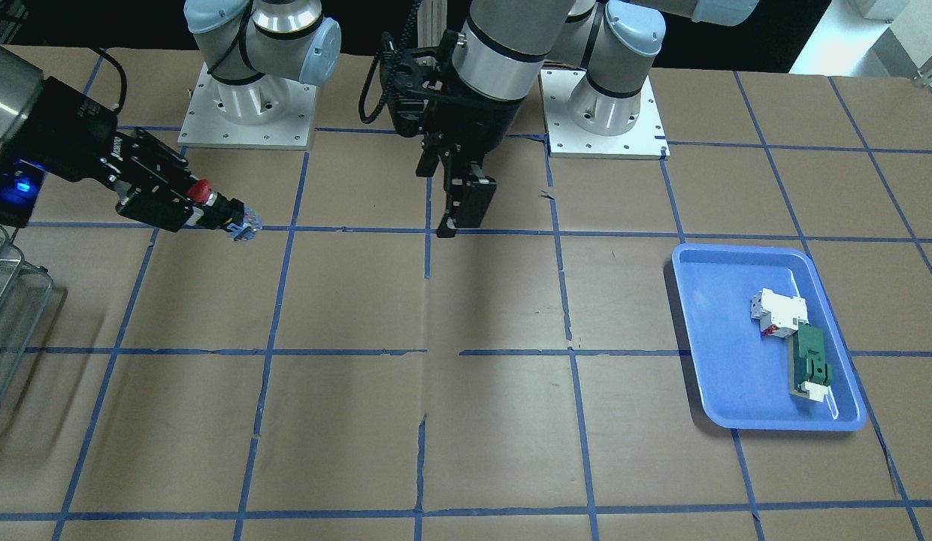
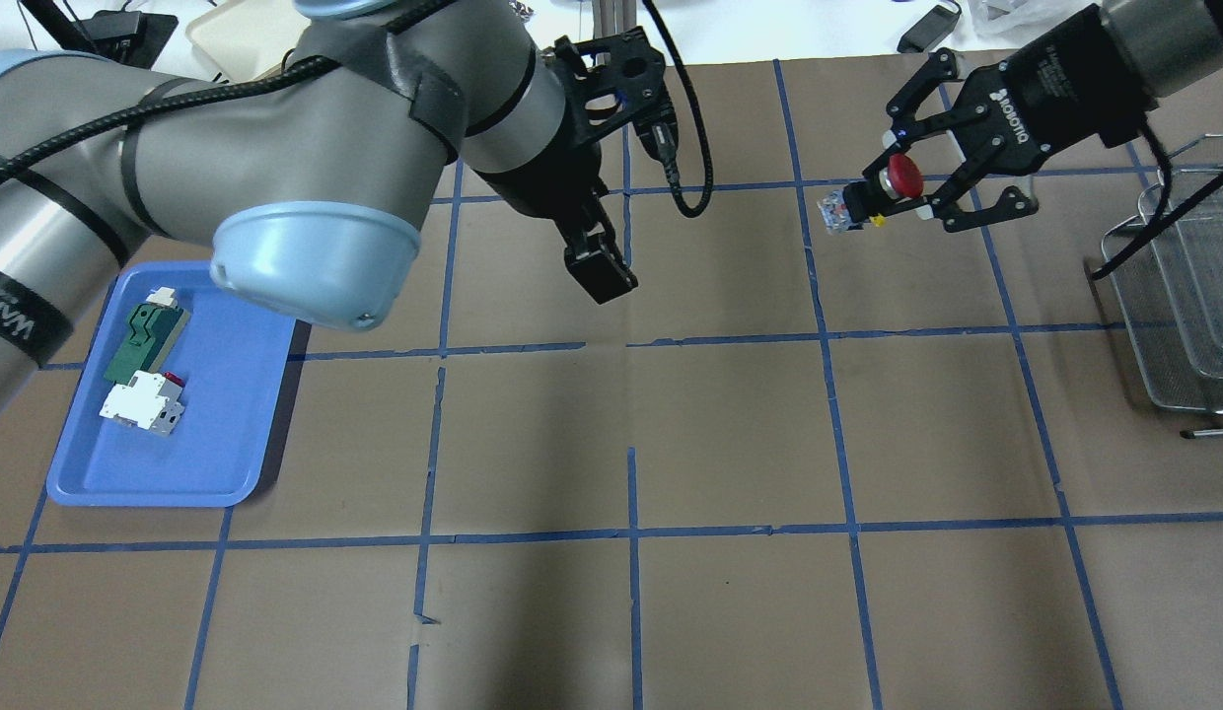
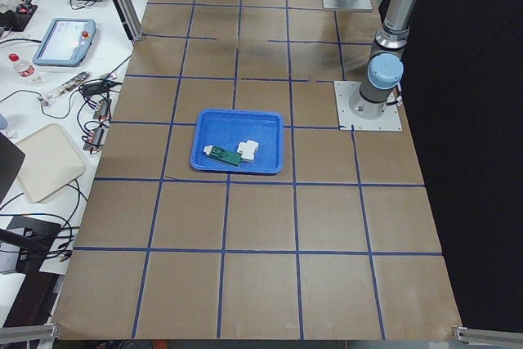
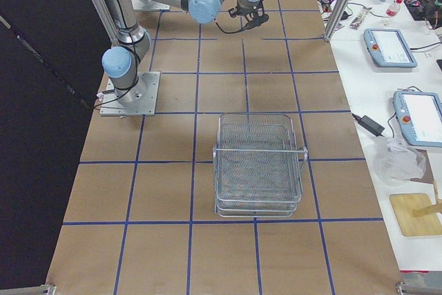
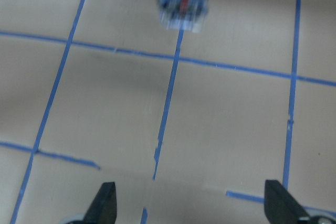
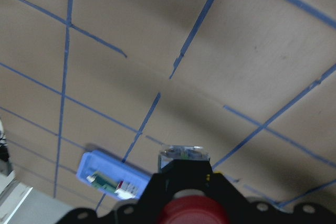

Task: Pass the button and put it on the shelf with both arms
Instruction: 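Move the button over the wire basket with the right gripper while the left returns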

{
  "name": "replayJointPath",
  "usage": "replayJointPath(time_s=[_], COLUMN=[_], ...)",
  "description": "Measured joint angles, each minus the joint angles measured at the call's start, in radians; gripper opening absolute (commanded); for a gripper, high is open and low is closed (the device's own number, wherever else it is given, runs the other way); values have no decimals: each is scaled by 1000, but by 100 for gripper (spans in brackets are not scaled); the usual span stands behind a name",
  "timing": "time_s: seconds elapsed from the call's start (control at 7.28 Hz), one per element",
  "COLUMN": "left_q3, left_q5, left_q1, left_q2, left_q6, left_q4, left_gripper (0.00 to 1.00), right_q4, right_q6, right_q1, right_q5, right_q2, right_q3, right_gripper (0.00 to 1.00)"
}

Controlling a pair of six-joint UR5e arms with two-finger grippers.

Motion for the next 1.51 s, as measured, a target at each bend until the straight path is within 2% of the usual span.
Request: replayJointPath(time_s=[0.41,0.69,0.96,1.24,1.51], left_q3=[-24,-33,-34,-31,-21], left_q5=[39,128,202,256,274], left_q1=[202,250,269,279,281], left_q2=[48,80,114,138,151], left_q6=[-74,-212,-391,-570,-801], left_q4=[-79,-94,-146,-227,-305], left_gripper=[100,100,100,100,100], right_q4=[-34,-170,-308,-378,-413], right_q6=[-482,-785,-989,-1132,-1190], right_q1=[-100,-182,-232,-321,-362], right_q5=[-400,-566,-631,-639,-630], right_q2=[6,44,104,174,219], right_q3=[-50,-51,-52,-58,-59], right_gripper=[0,0,0,0,3])
